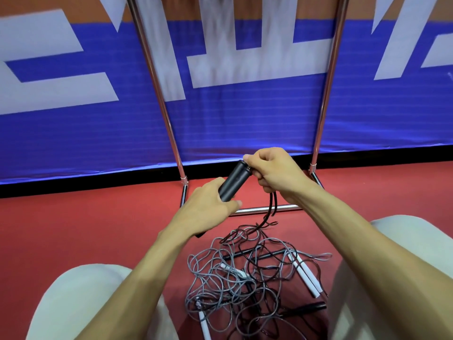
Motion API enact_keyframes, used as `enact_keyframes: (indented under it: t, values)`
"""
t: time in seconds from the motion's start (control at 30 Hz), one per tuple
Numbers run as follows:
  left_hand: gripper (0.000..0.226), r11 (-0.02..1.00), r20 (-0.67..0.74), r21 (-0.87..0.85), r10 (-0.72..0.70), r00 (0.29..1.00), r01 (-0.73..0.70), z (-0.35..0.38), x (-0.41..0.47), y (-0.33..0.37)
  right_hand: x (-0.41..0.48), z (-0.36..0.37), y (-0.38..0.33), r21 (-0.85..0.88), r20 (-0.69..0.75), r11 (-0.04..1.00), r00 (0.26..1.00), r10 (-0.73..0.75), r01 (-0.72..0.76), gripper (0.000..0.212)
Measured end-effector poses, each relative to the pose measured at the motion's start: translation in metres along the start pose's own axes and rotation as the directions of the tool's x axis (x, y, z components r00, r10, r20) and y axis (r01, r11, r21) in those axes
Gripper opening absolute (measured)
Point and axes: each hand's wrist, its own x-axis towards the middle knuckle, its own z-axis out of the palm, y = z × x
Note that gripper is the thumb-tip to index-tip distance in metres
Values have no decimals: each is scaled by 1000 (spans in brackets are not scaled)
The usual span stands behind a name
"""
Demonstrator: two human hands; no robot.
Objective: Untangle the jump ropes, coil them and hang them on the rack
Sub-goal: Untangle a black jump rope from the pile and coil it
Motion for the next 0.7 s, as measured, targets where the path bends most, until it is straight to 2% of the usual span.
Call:
enact_keyframes:
  t: [0.2, 0.33, 0.4, 0.5, 0.6, 0.7]
  values:
    - [27, 994, -68, -106, 26, 997, -33, 0, -5, 0, 0, -1, -1, 110, -102, 994, 995, 3, 8, 34]
    - [20, 996, -266, 39, 82, 961, -74, 0, -8, 1, -1, 1, -3, 124, -181, 989, 982, -51, 74, 31]
    - [24, 995, -327, 78, 78, 942, -55, -2, -9, 1, -2, 2, -4, 67, -207, 990, 973, -107, 123, 36]
    - [27, 996, -354, 90, 31, 935, 0, -6, -8, 1, -3, 5, -5, -81, -232, 979, 952, -202, 188, 43]
    - [28, 996, -376, 86, -2, 926, 37, -9, -9, 3, -5, 9, -6, -46, -219, 982, 957, -190, 185, 49]
    - [35, 999, -353, -21, -46, 934, 41, -11, -8, 7, -6, 11, -9, 1, -152, 983, 971, -182, 184, 53]
